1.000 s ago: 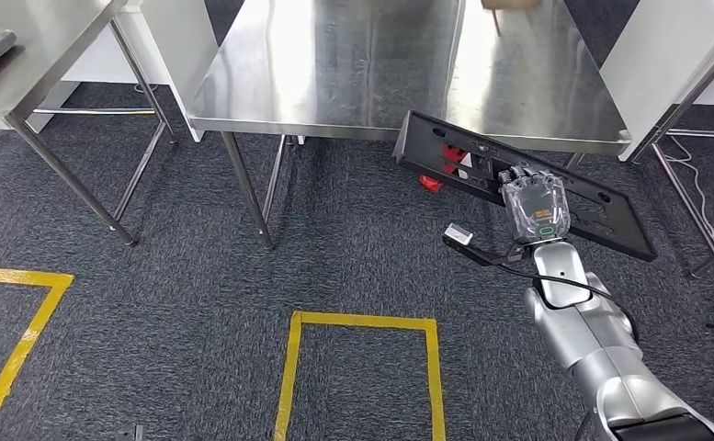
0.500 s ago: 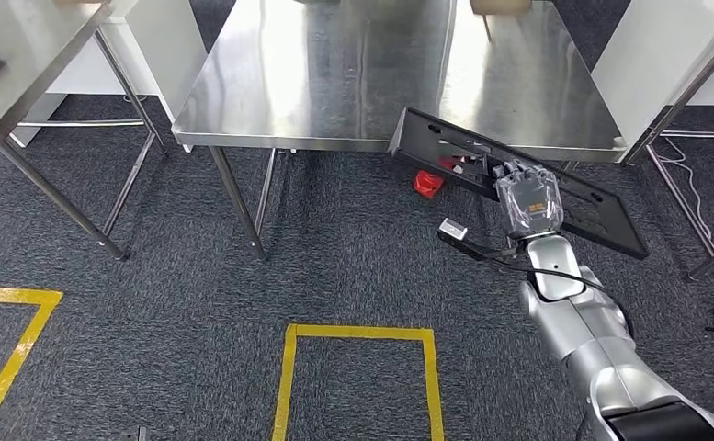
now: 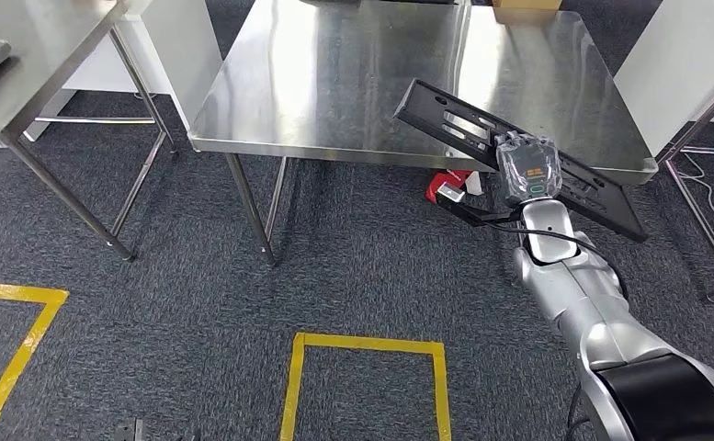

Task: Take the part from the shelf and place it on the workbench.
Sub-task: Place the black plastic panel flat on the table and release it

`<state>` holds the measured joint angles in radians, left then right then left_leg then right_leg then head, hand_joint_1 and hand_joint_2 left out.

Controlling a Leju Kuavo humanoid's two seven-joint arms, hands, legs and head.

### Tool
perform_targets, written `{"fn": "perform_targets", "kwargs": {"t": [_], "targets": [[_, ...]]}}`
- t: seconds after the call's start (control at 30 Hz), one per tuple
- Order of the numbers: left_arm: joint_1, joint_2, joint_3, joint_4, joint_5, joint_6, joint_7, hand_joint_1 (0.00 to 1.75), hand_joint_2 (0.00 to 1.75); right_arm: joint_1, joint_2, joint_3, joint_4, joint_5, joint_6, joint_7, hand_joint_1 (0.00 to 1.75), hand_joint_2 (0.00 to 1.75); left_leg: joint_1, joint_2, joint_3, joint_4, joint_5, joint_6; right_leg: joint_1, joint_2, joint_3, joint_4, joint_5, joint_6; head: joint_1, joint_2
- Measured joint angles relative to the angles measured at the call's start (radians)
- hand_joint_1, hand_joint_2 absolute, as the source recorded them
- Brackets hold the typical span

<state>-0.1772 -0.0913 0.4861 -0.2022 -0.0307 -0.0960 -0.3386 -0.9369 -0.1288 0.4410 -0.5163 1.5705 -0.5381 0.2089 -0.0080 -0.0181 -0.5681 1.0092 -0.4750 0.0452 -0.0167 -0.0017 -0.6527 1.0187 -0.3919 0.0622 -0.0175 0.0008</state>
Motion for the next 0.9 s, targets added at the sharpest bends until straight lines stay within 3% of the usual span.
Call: {"fn": "perform_targets", "kwargs": {"t": [0.1,0.17,0.27,0.3,0.33,0.37,0.43,0.5,0.6,0.67,0.73,0.8,0.83,0.87,0.9], "targets": [[0.000,0.000,0.008,0.000,0.004,-0.001,-0.008,0.00,1.75,-0.041,0.009,0.018,0.029,0.000,0.034,0.015,1.75,1.75,0.002,0.002,0.002,0.004,-0.016,-0.015,0.000,0.003,0.010,-0.011,-0.007,-0.025,-0.002,0.000],[0.000,0.001,0.012,-0.001,0.006,-0.003,-0.011,0.00,1.75,-0.063,0.014,0.029,0.042,0.000,0.052,0.025,1.75,1.75,0.006,0.006,-0.017,0.046,-0.040,-0.029,-0.007,0.004,0.022,-0.015,-0.014,-0.040,-0.005,0.000],[0.003,0.002,0.015,-0.001,0.008,-0.004,-0.012,0.00,1.75,-0.086,0.021,0.044,0.062,0.000,0.072,0.034,1.75,1.75,0.017,0.012,-0.125,0.231,-0.102,-0.049,-0.011,0.005,0.040,-0.015,-0.029,-0.058,-0.008,0.000],[0.005,0.003,0.016,-0.001,0.009,-0.004,-0.012,0.00,1.75,-0.089,0.022,0.048,0.068,0.000,0.075,0.035,1.75,1.75,0.021,0.013,-0.162,0.276,-0.105,-0.053,-0.011,0.006,0.045,-0.015,-0.035,-0.059,-0.008,0.000],[0.006,0.003,0.017,-0.001,0.009,-0.004,-0.012,0.00,1.75,-0.090,0.023,0.052,0.073,0.000,0.077,0.035,1.75,1.75,0.024,0.014,-0.183,0.287,-0.088,-0.056,-0.012,0.007,0.052,-0.015,-0.041,-0.058,-0.008,0.000],[0.007,0.004,0.018,0.000,0.009,-0.004,-0.012,0.00,1.75,-0.091,0.024,0.055,0.078,0.000,0.078,0.035,1.75,1.75,0.027,0.015,-0.184,0.259,-0.051,-0.057,-0.014,0.008,0.061,-0.015,-0.048,-0.055,-0.008,0.000],[0.008,0.006,0.021,0.000,0.009,-0.004,-0.012,0.00,1.75,-0.093,0.027,0.060,0.085,0.000,0.079,0.037,1.75,1.75,0.029,0.015,-0.141,0.127,0.044,-0.055,-0.016,0.010,0.081,-0.016,-0.063,-0.047,-0.008,0.000],[0.007,0.007,0.022,0.000,0.009,-0.004,-0.010,0.00,1.75,-0.100,0.028,0.065,0.092,0.000,0.083,0.042,1.75,1.75,0.025,0.015,-0.096,0.028,0.083,-0.046,-0.012,0.012,0.091,-0.016,-0.074,-0.035,-0.009,0.000],[0.006,0.008,0.023,0.001,0.009,-0.004,-0.007,0.00,1.75,-0.111,0.027,0.076,0.100,0.000,0.100,0.054,1.75,1.75,0.017,0.015,-0.078,0.006,0.068,-0.025,-0.007,0.012,0.092,-0.023,-0.083,-0.018,-0.008,0.000],[0.006,0.007,0.023,0.001,0.009,-0.005,-0.008,0.00,1.75,-0.117,0.025,0.083,0.104,0.000,0.110,0.061,1.75,1.75,0.016,0.015,-0.063,-0.007,0.065,-0.009,-0.005,0.008,0.079,0.007,-0.101,-0.012,-0.008,0.000],[0.005,0.007,0.023,0.001,0.009,-0.006,-0.008,0.00,1.75,-0.124,0.021,0.089,0.110,0.000,0.119,0.066,1.75,1.75,0.015,0.013,-0.051,-0.014,0.061,0.006,-0.004,0.006,0.018,0.121,-0.139,-0.019,-0.006,0.000],[0.007,0.008,0.023,0.001,0.009,-0.007,-0.008,0.00,1.75,-0.125,0.013,0.094,0.118,0.000,0.127,0.068,1.75,1.75,0.012,0.010,-0.042,-0.014,0.051,0.015,-0.001,0.006,-0.066,0.250,-0.166,-0.022,-0.004,0.000],[0.009,0.007,0.023,0.001,0.009,-0.007,-0.008,0.00,1.75,-0.123,0.010,0.096,0.122,0.000,0.130,0.069,1.75,1.75,0.010,0.009,-0.035,-0.013,0.045,0.017,0.000,0.006,-0.090,0.274,-0.159,-0.019,-0.003,0.000],[0.012,0.007,0.023,0.002,0.010,-0.007,-0.008,0.00,1.75,-0.122,0.009,0.099,0.125,0.000,0.131,0.069,1.75,1.75,0.008,0.007,-0.026,-0.013,0.038,0.017,0.000,0.006,-0.095,0.257,-0.135,-0.012,-0.002,0.000],[0.013,0.007,0.023,0.002,0.010,-0.008,-0.008,0.00,1.75,-0.122,0.009,0.102,0.127,0.000,0.133,0.070,1.75,1.75,0.007,0.007,-0.016,-0.012,0.030,0.015,0.000,0.006,-0.081,0.203,-0.097,-0.004,-0.002,0.000]]}}
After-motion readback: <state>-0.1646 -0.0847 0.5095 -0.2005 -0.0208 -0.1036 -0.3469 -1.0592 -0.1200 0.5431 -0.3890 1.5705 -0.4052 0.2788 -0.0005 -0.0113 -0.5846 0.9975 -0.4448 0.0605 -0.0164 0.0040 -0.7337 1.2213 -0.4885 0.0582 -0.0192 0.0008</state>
